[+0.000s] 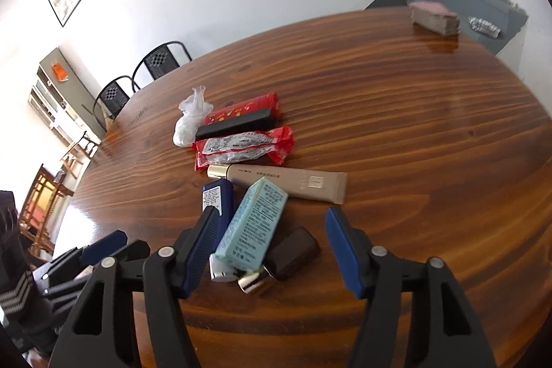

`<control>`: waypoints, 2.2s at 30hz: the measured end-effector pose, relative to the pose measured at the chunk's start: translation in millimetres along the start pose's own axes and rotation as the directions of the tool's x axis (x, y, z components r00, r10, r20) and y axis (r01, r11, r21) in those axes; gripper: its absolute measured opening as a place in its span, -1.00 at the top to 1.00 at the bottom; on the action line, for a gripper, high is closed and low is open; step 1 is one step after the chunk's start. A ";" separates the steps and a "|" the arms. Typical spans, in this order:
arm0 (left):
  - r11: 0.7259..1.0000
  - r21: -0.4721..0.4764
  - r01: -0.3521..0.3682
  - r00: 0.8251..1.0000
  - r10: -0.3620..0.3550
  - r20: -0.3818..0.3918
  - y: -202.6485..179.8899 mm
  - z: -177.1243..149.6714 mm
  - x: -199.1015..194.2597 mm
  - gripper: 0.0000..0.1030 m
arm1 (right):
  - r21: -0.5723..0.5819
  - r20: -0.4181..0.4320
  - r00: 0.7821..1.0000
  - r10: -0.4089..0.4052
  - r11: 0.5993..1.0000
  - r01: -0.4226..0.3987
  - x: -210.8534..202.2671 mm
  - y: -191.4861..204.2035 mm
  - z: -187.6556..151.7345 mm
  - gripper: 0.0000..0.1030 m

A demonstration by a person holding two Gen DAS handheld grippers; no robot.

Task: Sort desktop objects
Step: 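Grasp the light-blue medicine box with the right gripper while the left grasps the blue tube, then carry the blue tube and medicine box over the tin box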

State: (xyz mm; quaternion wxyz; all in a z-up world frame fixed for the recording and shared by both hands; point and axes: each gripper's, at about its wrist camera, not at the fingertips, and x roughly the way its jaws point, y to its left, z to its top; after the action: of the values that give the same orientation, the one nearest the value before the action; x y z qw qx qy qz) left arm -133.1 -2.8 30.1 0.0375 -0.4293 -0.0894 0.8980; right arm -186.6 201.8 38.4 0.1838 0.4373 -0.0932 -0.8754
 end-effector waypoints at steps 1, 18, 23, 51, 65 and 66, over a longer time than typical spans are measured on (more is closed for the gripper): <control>1.000 -0.002 -0.001 1.000 0.001 -0.002 0.5 0.1 1.0 -0.10 | -0.006 -0.006 1.000 0.003 1.000 -0.003 3.7 1.4 1.5 -0.23; 1.000 0.003 0.018 1.000 -0.018 -0.020 -3.6 -1.9 7.9 -0.09 | -0.089 -0.086 0.996 -0.019 0.996 0.011 17.0 1.5 -15.5 0.46; 0.999 -0.015 0.034 0.999 -0.034 -0.022 -10.2 -0.6 8.4 -0.10 | -0.085 -0.064 0.997 -0.053 0.995 0.047 3.5 -12.4 -25.0 0.49; 1.000 -0.016 -0.008 0.999 0.008 -0.036 -61.3 23.0 58.8 -0.10 | -0.077 -0.033 0.995 -0.091 0.993 0.088 -4.0 -15.9 -30.9 0.48; 1.000 0.020 -0.008 1.000 0.008 -0.002 -55.9 19.1 43.6 0.39 | -0.068 -0.014 0.998 -0.067 0.995 0.066 -10.5 -12.9 -31.1 0.48; 1.000 0.019 -0.009 1.000 0.009 0.007 -55.7 19.6 40.1 0.39 | -0.069 -0.009 0.998 -0.064 0.996 0.063 -12.1 -12.4 -30.7 0.48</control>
State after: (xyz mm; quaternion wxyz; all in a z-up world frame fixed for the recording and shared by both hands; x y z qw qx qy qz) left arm -174.1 55.1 22.2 0.0372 -0.4262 -0.0788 0.9004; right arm -158.3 217.9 24.8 0.1714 0.4383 -0.0481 -0.8811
